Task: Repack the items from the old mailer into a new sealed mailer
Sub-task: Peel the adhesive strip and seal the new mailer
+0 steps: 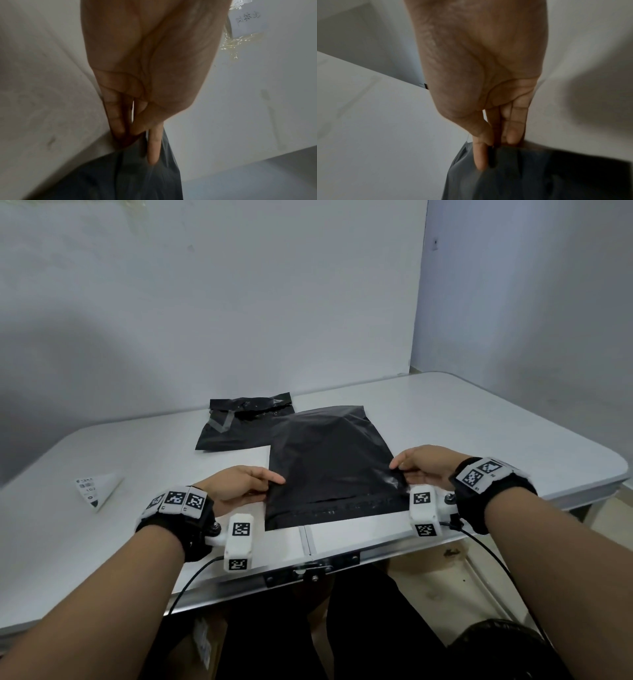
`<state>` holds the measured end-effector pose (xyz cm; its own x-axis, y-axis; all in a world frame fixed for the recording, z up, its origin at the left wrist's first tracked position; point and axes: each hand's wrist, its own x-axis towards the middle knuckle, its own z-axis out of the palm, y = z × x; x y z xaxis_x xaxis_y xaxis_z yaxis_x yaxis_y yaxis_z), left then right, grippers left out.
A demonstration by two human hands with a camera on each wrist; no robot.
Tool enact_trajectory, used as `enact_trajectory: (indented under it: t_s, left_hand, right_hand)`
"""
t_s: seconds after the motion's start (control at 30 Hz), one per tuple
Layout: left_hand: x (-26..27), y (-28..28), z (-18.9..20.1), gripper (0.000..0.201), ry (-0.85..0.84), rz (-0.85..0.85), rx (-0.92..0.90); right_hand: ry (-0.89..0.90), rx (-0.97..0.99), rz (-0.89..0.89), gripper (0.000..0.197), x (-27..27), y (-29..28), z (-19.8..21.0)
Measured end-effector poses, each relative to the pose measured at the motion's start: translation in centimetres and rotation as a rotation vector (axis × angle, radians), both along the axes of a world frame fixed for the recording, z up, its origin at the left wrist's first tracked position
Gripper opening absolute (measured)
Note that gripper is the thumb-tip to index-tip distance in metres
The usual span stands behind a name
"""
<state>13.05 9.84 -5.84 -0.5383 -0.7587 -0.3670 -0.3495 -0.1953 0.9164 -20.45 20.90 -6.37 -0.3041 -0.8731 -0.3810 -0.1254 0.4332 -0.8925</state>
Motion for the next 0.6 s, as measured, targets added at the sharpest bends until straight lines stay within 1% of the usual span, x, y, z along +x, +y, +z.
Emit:
enact_trajectory:
  t_s: [0.1,0.17,0.27,0.37,0.43,0.5,0.6]
  left_hand:
    - [-0.1,1.3,0.2,0.052,-0.022,-0.048,-0.039]
    - [-0.1,1.8,0.0,0.054,-0.041,-0.057,-0.081]
    - [0.0,1.9,-0.4,0.048,-0.041,-0.028,-0.123]
    - [0.1,1.7,-0.6,0.032,0.052,0.018,-0.065]
    - [0.3,1.6,-0.6,0.025,0.1,0.046,-0.03]
    - [0.3,1.7,-0.6,0.023,0.119,0.061,-0.024]
    - [0.4,1.7,-0.7,0.024,0.111,0.068,-0.049]
  right_hand:
    - [0.014,-0.034,0.018,0.038,0.5,1.1,-0.1]
    - [0.032,-0.086,0.019,0.043,0.4,1.5,-0.4]
    - [0.014,-0.133,0.027,0.047,0.3,2.1,-0.8]
    - [0.023,-0.162,0.034,0.05,0.4,2.8,-0.9]
    - [0.018,-0.18,0.065,0.051,0.4,3.0,-1.0]
    - [-0.02,-0.187,0.092,0.049,0.2,3.1,-1.0]
    - [-0.052,-0.222,0.082,0.041,0.1,3.0,-1.1]
